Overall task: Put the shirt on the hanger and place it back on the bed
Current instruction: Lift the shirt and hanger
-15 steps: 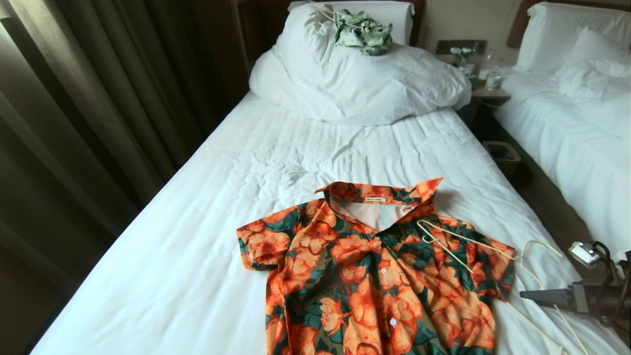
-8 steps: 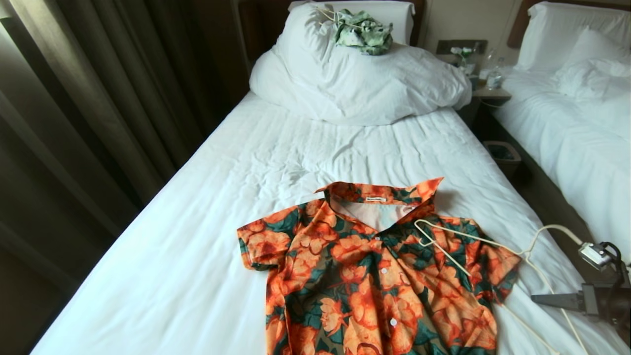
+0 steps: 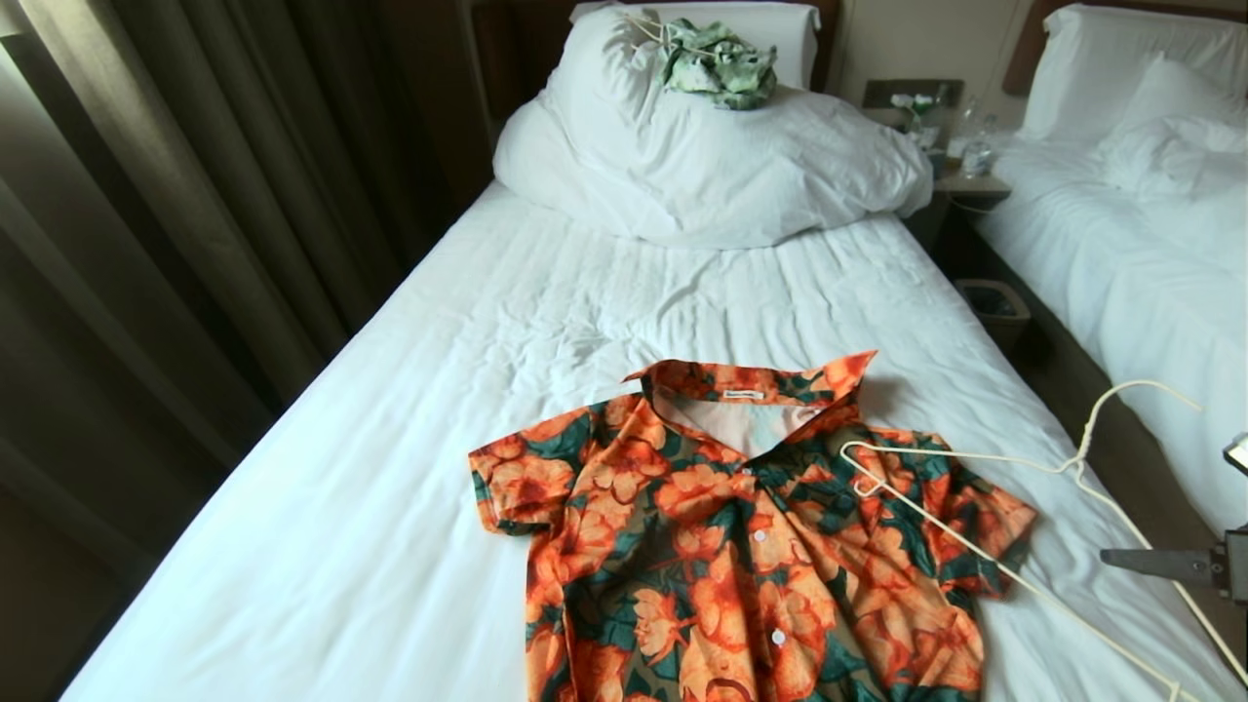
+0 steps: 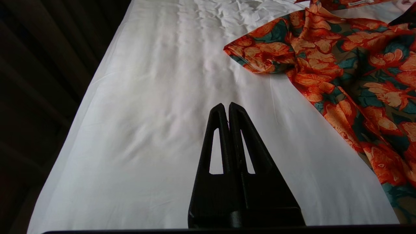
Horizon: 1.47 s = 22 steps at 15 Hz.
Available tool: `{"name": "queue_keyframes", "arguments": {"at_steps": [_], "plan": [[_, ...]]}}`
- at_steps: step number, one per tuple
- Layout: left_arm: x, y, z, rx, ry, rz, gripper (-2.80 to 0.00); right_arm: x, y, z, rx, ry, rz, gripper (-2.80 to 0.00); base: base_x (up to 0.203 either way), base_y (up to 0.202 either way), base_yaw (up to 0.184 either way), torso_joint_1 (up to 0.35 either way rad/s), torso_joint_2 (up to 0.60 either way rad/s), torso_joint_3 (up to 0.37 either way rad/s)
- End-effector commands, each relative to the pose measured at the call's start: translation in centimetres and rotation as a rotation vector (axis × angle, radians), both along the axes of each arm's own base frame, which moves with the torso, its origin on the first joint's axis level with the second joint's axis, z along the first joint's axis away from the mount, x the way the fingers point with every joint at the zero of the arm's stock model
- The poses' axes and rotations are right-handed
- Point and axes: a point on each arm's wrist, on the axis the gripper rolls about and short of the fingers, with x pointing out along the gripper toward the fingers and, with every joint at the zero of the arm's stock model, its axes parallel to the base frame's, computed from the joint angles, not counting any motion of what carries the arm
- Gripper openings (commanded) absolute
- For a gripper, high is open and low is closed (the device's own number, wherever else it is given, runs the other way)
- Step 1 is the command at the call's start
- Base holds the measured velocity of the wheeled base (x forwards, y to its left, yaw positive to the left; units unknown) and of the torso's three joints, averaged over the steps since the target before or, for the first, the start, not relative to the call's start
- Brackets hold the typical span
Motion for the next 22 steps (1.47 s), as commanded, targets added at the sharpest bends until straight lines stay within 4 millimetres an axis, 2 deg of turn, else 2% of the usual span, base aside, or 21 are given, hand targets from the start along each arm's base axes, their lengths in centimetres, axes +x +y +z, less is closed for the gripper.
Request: {"name": "queue_keyframes", "arguments": {"at_steps": [1,5,10,14,16,19,22], "plan": [[0.0,0.0,0.0,0.002,-0.001,0.001,-2.8,-1.7,1.3,3.8,-0.081,-0.13,0.008,-2.8,0.0,0.0,0.0,0.0,0.0,0.0],[0.0,0.0,0.0,0.001,-0.001,0.002,-2.8,-2.8,2.5,6.9,-0.167,-0.258,0.032,-2.8,0.0,0.0,0.0,0.0,0.0,0.0],[0.0,0.0,0.0,0.001,-0.001,0.001,-2.8,-1.8,4.0,7.9,-0.209,-0.329,0.131,-2.8,0.0,0.0,0.0,0.0,0.0,0.0],[0.0,0.0,0.0,0.002,-0.001,0.0,-2.8,-2.2,5.4,9.2,-0.241,-0.397,0.189,-2.8,0.0,0.0,0.0,0.0,0.0,0.0],[0.0,0.0,0.0,0.001,-0.001,0.0,-2.8,-2.6,5.6,9.2,-0.283,-0.44,0.214,-2.8,0.0,0.0,0.0,0.0,0.0,0.0],[0.0,0.0,0.0,0.001,-0.001,0.001,-2.8,-2.0,5.4,9.1,-0.305,-0.476,0.229,-2.8,0.0,0.0,0.0,0.0,0.0,0.0],[0.0,0.0,0.0,0.001,-0.001,0.0,-2.8,-1.2,5.5,8.5,-0.191,-0.531,0.326,-2.8,0.0,0.0,0.0,0.0,0.0,0.0]]}}
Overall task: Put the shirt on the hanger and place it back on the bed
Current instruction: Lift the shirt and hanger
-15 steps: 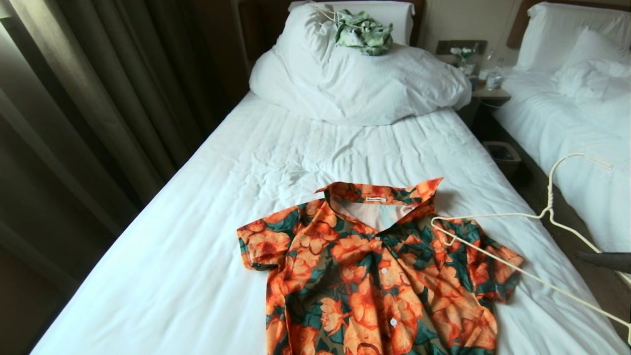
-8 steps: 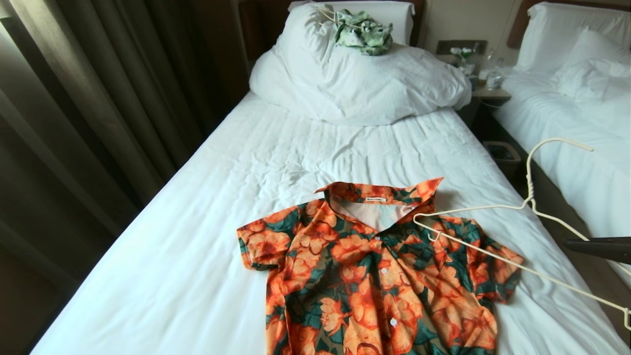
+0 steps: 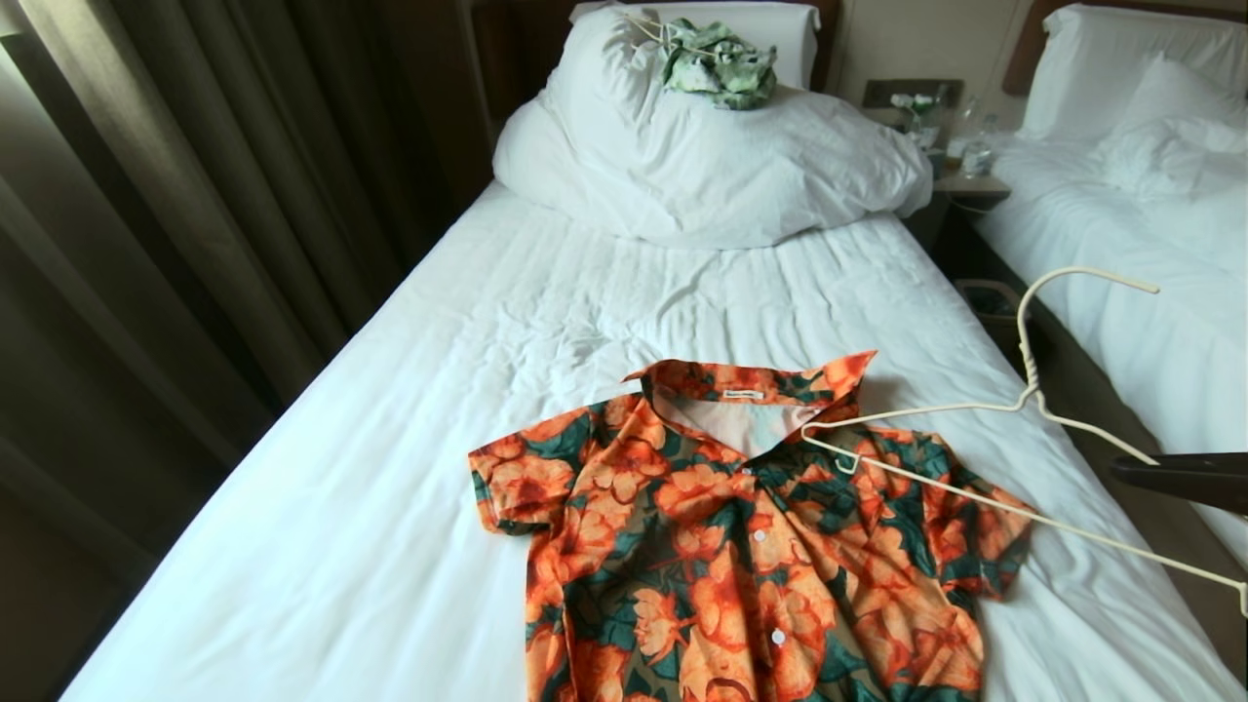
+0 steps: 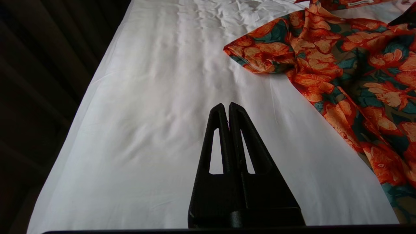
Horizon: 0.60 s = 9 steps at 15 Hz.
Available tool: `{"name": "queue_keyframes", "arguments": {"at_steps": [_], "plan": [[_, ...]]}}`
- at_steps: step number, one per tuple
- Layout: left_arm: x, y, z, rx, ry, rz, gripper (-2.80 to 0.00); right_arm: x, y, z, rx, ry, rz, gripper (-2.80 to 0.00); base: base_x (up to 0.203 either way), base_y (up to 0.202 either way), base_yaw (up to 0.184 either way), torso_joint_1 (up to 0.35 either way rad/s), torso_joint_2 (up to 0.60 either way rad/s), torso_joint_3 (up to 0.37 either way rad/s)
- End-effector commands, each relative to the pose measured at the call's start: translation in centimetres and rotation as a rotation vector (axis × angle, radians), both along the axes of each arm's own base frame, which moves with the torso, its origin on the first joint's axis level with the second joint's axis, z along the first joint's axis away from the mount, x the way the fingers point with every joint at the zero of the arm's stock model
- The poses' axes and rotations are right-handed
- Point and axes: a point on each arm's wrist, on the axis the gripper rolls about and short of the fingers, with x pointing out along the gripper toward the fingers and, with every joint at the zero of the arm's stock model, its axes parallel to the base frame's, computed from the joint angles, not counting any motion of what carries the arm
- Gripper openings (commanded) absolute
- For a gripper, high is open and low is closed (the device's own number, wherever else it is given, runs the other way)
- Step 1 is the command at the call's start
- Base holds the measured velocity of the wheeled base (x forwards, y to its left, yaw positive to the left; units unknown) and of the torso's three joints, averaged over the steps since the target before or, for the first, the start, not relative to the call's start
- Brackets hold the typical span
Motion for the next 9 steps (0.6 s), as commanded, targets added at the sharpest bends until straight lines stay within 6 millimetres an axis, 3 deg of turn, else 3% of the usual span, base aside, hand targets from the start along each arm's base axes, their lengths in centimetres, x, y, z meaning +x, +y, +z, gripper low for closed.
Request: {"name": "queue_keyframes", "arguments": {"at_steps": [1,6,9], "plan": [[0.0,0.0,0.0,0.001,-0.001,0.0,-2.8,1.0,0.0,-0.7,0.056,0.008,0.069,-2.8,0.0,0.0,0.0,0.0,0.0,0.0],[0.0,0.0,0.0,0.001,-0.001,0.001,-2.8,4.2,0.8,-2.6,0.123,0.001,0.205,-2.8,0.0,0.0,0.0,0.0,0.0,0.0],[0.0,0.0,0.0,0.001,-0.001,0.0,-2.8,6.7,0.2,-2.8,0.179,-0.134,0.338,-2.8,0.0,0.0,0.0,0.0,0.0,0.0]]}}
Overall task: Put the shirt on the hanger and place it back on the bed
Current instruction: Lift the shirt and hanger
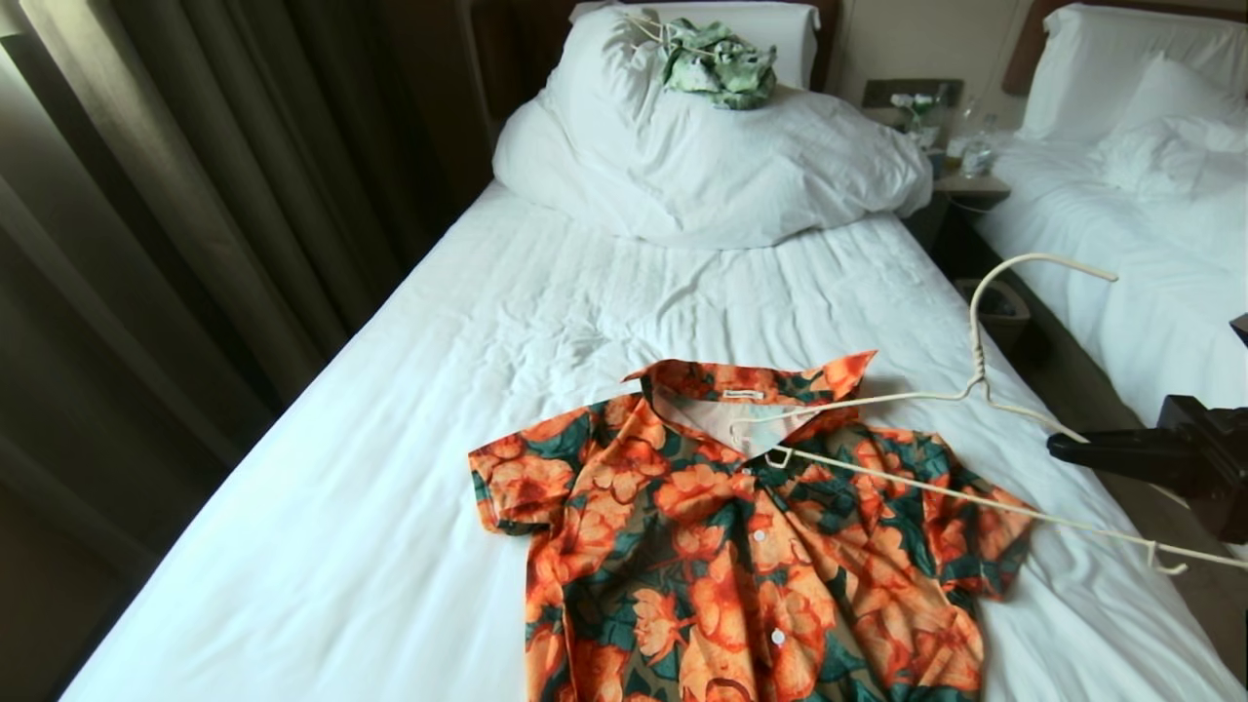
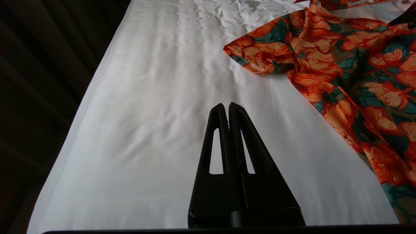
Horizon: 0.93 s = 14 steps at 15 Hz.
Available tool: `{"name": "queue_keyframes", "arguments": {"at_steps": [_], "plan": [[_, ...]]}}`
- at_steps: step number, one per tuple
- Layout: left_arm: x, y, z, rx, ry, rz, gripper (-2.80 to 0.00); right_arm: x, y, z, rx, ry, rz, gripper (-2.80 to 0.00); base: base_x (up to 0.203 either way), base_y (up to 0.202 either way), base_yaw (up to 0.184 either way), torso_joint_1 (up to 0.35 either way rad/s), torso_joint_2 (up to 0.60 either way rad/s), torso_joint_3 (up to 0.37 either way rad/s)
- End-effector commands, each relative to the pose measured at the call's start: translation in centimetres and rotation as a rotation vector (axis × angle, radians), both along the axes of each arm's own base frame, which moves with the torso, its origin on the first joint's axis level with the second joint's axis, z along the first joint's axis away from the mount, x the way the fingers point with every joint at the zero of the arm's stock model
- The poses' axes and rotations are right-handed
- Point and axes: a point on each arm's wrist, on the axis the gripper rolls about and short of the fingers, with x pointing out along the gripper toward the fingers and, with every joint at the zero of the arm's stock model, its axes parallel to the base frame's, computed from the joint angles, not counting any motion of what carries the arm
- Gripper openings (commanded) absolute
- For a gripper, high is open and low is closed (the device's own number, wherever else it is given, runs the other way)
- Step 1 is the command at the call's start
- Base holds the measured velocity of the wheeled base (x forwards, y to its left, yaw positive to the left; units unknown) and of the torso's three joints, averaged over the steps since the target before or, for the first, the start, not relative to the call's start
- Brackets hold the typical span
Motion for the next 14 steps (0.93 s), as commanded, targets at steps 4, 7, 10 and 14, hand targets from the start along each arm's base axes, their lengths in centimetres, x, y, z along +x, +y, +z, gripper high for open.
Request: {"name": "queue_keyframes", "arguments": {"at_steps": [4,7,10,14], "plan": [[0.0,0.0,0.0,0.001,-0.001,0.001,-2.8,2.5,-0.9,0.1,0.085,-0.033,0.107,-2.8,0.0,0.0,0.0,0.0,0.0,0.0],[0.0,0.0,0.0,0.001,-0.001,-0.001,-2.8,1.5,-0.7,-1.1,0.103,0.012,0.097,-2.8,0.0,0.0,0.0,0.0,0.0,0.0],[0.0,0.0,0.0,0.001,-0.001,0.001,-2.8,0.7,-0.7,-1.4,0.104,0.012,0.088,-2.8,0.0,0.0,0.0,0.0,0.0,0.0],[0.0,0.0,0.0,0.005,-0.002,0.0,-2.8,1.1,-1.4,0.3,0.076,-0.054,0.073,-2.8,0.0,0.0,0.0,0.0,0.0,0.0]]}}
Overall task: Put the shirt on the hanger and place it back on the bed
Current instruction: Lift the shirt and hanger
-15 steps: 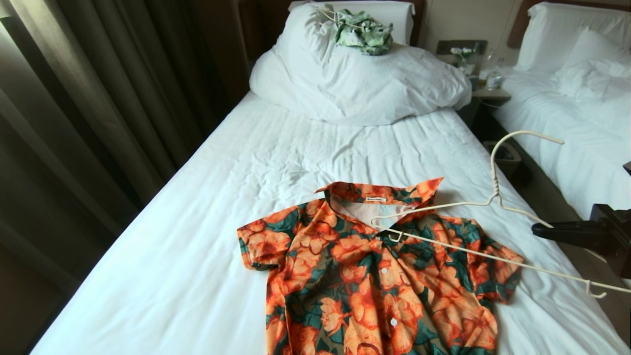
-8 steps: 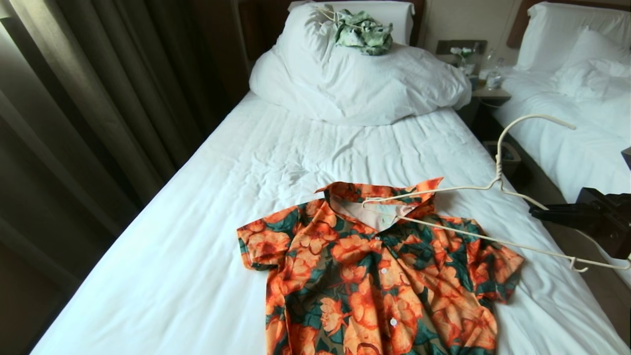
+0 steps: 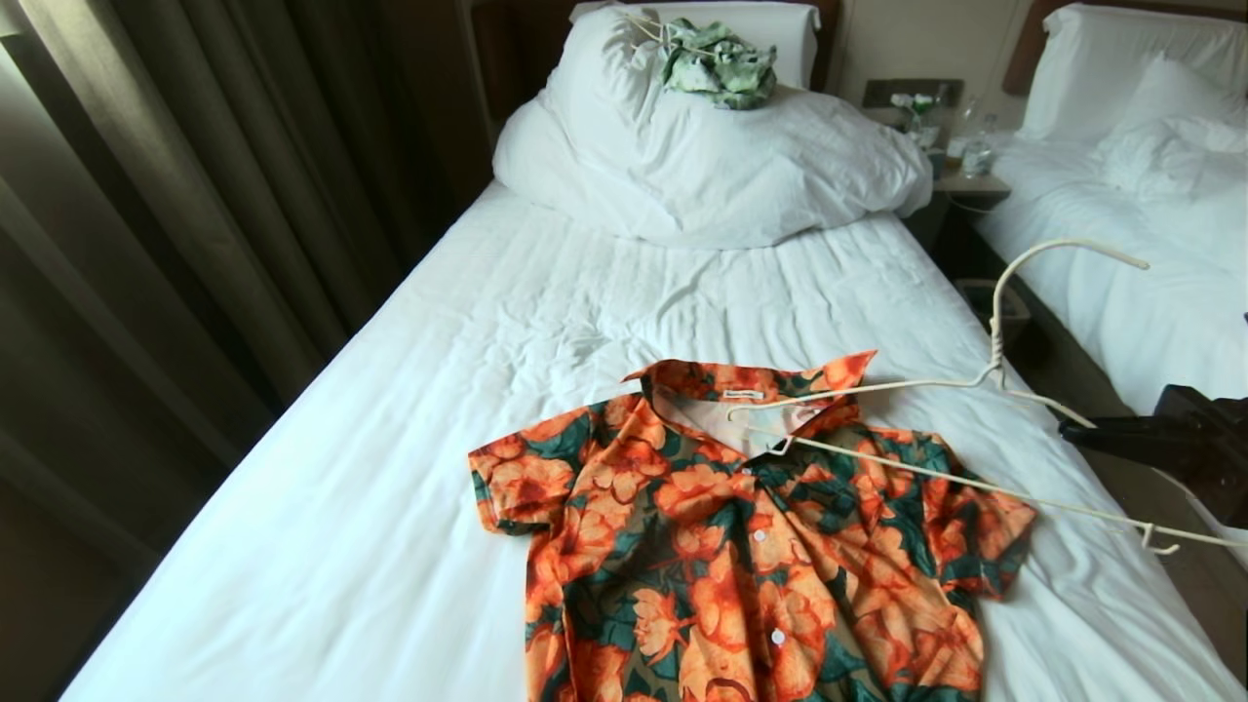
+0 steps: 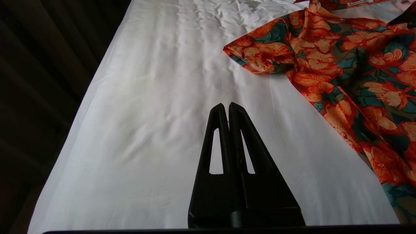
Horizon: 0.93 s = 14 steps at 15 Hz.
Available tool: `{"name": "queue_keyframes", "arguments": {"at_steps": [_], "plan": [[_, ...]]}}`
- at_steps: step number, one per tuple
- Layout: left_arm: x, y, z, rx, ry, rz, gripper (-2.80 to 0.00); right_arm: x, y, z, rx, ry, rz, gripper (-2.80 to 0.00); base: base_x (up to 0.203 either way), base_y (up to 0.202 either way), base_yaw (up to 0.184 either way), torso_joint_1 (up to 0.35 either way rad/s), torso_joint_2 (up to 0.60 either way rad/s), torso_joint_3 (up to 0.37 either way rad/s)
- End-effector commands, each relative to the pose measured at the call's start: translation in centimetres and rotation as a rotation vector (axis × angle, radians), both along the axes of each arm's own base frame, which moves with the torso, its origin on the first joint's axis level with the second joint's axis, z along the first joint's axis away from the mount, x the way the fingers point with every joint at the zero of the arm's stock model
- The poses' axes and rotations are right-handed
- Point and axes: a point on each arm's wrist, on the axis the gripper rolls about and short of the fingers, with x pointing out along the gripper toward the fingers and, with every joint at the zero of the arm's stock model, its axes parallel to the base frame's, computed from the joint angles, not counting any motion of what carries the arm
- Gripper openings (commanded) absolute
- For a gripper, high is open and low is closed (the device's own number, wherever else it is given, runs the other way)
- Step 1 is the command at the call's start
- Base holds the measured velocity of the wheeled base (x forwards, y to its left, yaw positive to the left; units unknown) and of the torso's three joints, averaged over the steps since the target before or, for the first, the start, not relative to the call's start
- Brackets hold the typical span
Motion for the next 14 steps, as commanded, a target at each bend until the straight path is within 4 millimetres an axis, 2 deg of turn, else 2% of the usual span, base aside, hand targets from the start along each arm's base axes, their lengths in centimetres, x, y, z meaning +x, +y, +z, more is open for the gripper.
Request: {"name": "queue_keyframes", "arguments": {"at_steps": [1,5,7,8,9,10,11,12,14], "plan": [[0.0,0.0,0.0,0.002,-0.001,0.001,-2.8,0.1,0.0,0.7,-0.005,-0.028,0.007,-2.8,0.0,0.0,0.0,0.0,0.0,0.0],[0.0,0.0,0.0,0.007,0.004,0.001,-2.8,1.3,-1.5,1.0,-0.006,-0.031,-0.026,-2.8,0.0,0.0,0.0,0.0,0.0,0.0],[0.4,0.0,0.1,0.008,0.057,0.001,-2.8,1.3,-1.5,1.1,0.002,-0.012,-0.027,-2.8,0.0,0.0,0.0,0.0,0.0,0.0],[0.8,0.0,0.8,0.003,0.09,-0.002,-2.8,1.3,-1.5,1.3,0.01,0.006,-0.028,-2.8,0.0,0.0,0.0,0.0,0.0,0.0],[0.9,0.0,2.4,-0.017,0.078,-0.002,-2.8,1.4,-1.6,1.4,0.016,0.019,-0.028,-2.8,0.0,0.0,0.0,0.0,0.0,0.0],[1.0,0.0,5.1,-0.05,0.046,-0.005,-2.8,1.5,-1.6,1.6,0.024,0.036,-0.029,-2.8,0.0,0.0,0.0,0.0,0.0,0.0],[1.8,0.0,6.7,-0.071,0.067,-0.017,-2.8,1.6,-1.6,1.9,0.03,0.05,-0.03,-2.8,0.0,0.0,0.0,0.0,0.0,0.0],[2.9,-0.1,7.9,-0.092,0.114,-0.046,-2.8,1.7,-1.7,2.2,0.036,0.062,-0.032,-2.8,0.0,0.0,0.0,0.0,0.0,0.0],[6.0,-0.3,9.0,-0.154,0.238,-0.116,-2.8,1.7,-1.9,2.6,0.042,0.073,-0.037,-2.8,0.0,0.0,0.0,0.0,0.0,0.0]]}}
